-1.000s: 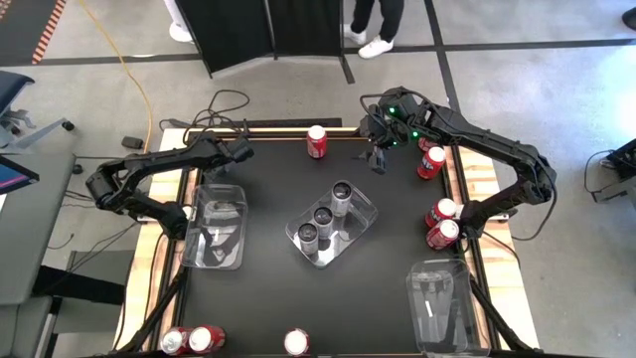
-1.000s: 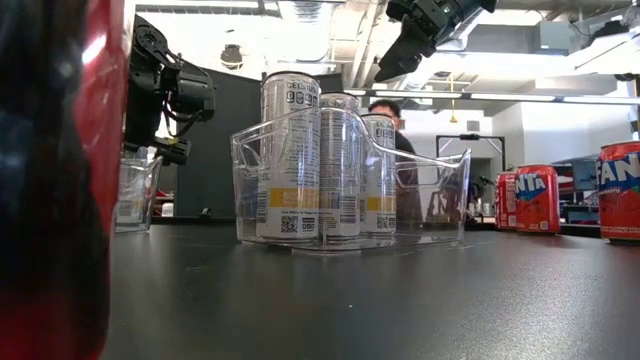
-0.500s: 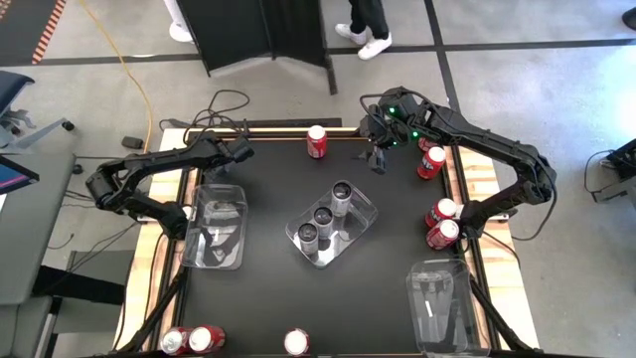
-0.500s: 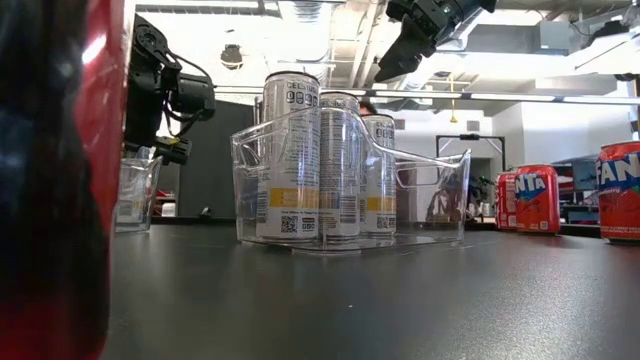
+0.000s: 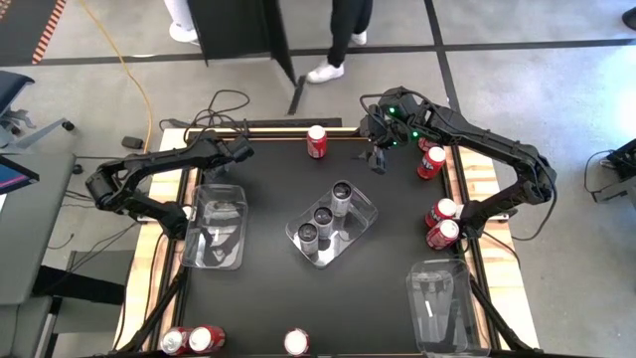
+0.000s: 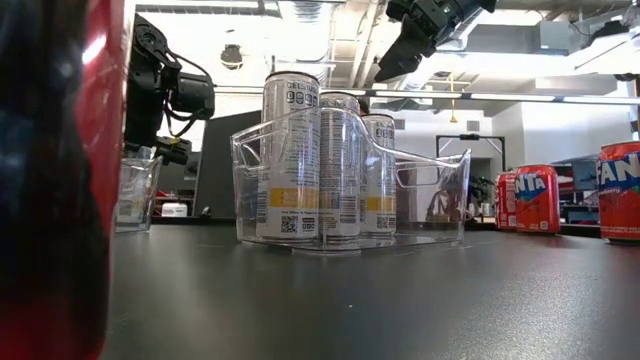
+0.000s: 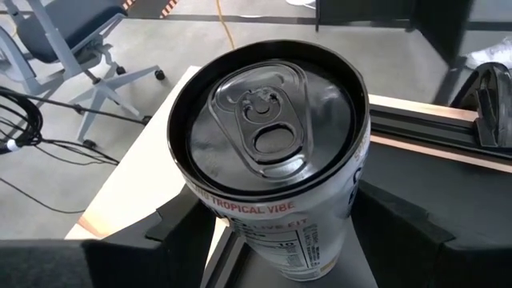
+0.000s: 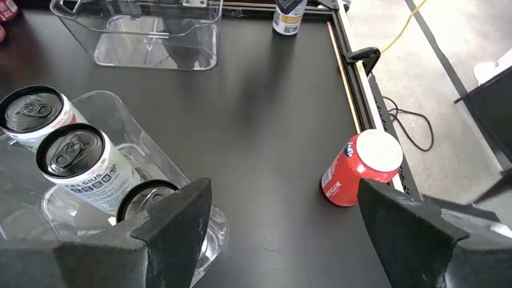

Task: Sort soda cans
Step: Put the white soda can into the middle transparent bin

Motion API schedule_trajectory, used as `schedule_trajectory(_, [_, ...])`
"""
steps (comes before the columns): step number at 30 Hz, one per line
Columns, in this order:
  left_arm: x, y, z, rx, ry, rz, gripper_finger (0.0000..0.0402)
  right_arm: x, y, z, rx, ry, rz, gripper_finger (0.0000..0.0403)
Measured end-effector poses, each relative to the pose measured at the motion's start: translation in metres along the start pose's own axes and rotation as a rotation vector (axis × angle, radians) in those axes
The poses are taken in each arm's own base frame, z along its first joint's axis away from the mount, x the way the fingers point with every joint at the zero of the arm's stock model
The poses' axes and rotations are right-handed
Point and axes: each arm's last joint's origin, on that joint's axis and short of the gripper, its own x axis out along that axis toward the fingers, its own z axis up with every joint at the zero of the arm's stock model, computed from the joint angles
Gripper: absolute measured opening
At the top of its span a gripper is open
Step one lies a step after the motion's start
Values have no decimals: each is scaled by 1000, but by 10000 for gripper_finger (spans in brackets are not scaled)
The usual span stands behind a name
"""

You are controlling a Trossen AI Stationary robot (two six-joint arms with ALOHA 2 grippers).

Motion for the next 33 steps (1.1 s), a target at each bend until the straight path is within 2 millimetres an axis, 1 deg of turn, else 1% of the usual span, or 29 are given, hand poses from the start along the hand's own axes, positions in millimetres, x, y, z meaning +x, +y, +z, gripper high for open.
schedule_trajectory(20, [-6,-3,-4,86,11,-40,259,0,0,0,0,0,0,331])
schedule_trajectory(33, [-6,-4,-4,157,18,-48,257,0,0,0,0,0,0,331])
